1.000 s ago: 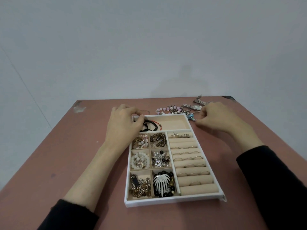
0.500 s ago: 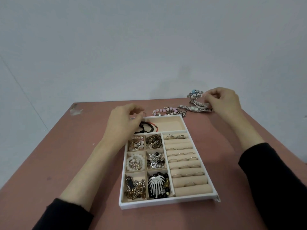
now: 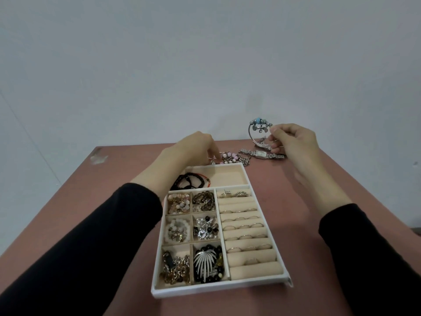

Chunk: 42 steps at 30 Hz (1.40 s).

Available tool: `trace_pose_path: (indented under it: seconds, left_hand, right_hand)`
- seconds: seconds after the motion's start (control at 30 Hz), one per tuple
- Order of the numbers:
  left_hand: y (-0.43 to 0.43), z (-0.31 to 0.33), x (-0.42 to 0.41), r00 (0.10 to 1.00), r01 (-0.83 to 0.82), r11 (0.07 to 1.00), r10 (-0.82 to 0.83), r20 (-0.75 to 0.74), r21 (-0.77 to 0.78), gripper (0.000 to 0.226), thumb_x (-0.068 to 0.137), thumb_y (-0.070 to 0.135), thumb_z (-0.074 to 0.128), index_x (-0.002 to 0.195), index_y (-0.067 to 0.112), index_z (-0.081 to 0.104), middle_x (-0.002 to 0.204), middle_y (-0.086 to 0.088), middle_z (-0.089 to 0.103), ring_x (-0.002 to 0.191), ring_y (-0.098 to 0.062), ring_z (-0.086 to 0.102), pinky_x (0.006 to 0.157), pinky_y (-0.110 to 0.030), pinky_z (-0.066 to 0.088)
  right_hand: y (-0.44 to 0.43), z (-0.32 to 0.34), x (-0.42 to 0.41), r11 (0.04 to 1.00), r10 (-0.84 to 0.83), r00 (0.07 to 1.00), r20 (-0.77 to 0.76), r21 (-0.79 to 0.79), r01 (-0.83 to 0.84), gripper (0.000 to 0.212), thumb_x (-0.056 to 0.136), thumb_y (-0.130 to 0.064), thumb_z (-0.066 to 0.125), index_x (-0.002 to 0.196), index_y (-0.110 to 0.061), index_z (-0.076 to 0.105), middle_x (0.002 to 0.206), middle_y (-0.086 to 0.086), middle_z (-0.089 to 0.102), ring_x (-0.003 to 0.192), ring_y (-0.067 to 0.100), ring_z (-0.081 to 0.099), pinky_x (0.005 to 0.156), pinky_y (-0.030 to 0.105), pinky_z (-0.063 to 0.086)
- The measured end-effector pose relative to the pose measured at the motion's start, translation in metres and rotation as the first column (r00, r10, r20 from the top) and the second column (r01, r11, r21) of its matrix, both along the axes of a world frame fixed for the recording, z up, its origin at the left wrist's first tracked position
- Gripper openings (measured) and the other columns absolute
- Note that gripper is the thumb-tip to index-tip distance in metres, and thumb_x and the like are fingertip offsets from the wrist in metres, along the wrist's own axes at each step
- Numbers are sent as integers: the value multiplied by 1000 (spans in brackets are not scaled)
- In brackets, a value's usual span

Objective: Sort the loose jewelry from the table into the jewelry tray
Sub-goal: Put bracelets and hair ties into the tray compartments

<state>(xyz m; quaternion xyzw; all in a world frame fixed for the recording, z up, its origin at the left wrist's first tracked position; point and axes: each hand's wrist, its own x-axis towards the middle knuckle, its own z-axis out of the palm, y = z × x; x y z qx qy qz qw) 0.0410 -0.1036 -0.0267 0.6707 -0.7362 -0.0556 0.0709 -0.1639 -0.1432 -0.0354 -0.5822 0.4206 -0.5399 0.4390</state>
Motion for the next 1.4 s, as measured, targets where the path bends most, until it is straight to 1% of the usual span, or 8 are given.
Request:
trace_pose_path:
  seconds: [0.27, 0.4, 0.63, 0.73, 0.87, 0.93, 1.13, 1.4]
  left_hand:
    - [-9, -3, 2, 1000, -10, 1000, 10, 19, 25, 19, 84, 8, 61, 97, 15, 72, 105, -5, 69, 96, -20, 59, 77, -25, 42]
    - [-11, -1, 9, 986, -66, 995, 52, -160, -78, 13, 86, 18, 63, 97, 10, 64, 105, -6, 66, 87, -14, 53, 75, -22, 38]
    - [6, 30, 13, 796, -262, 911, 17, -605, -319, 3, 91, 15, 54, 89, 15, 52, 88, -10, 66, 74, -22, 63, 66, -32, 52]
    - [28, 41, 14, 709, -332, 865, -33, -705, -375, 4, 91, 12, 55, 94, 9, 54, 87, -14, 65, 66, -18, 64, 58, -23, 56]
    - [58, 41, 20, 628, -426, 807, -62, -775, -410, 7, 89, 11, 58, 94, 7, 56, 85, -14, 65, 69, -23, 67, 59, -27, 58]
    - [69, 36, 24, 600, -477, 775, -57, -798, -414, 6, 88, 11, 60, 92, 8, 56, 84, -13, 65, 71, -25, 67, 60, -25, 58]
    - [84, 16, 31, 597, -538, 730, -23, -802, -422, 5, 87, 15, 62, 86, 16, 57, 86, -8, 68, 75, -23, 69, 74, -43, 57]
    - [93, 5, 31, 550, -578, 708, -29, -835, -406, 12, 86, 17, 63, 81, 26, 56, 82, -2, 69, 73, -18, 69, 73, -42, 58]
  right_hand:
    - [4, 0, 2, 1000, 17, 1000, -15, -13, -17, 10, 89, -15, 61, 80, -17, 63, 70, 3, 60, 56, 11, 53, 60, 24, 49]
    - [4, -1, 3, 1000, 12, 1000, -2, -10, -12, 11, 89, -15, 60, 79, -18, 63, 69, 3, 61, 57, 13, 54, 62, 27, 48]
    - [9, 1, 6, 999, 37, 999, 27, -5, -37, 9, 90, -15, 59, 82, -16, 64, 71, 1, 61, 57, 9, 55, 64, 24, 51]
    - [14, 3, 12, 996, 85, 996, 33, -6, -85, 8, 90, -15, 60, 84, -14, 64, 71, 2, 61, 55, 8, 56, 63, 23, 51]
    - [25, 4, 25, 987, 163, 986, -15, 12, -163, 6, 88, -14, 62, 85, -10, 66, 67, 4, 61, 53, 10, 57, 61, 30, 50]
    - [33, 4, 31, 970, 244, 969, -37, 0, -245, 5, 87, -10, 63, 86, -7, 67, 68, 6, 62, 57, 14, 56, 59, 25, 52]
    - [56, -1, 48, 903, 416, 880, -229, -8, -429, 7, 85, -12, 65, 89, -7, 68, 72, 8, 64, 61, 14, 60, 60, 22, 53]
    - [68, -8, 68, 834, 170, 705, -689, -281, -475, 11, 83, -26, 68, 77, -31, 61, 71, -14, 62, 68, 1, 58, 64, 15, 48]
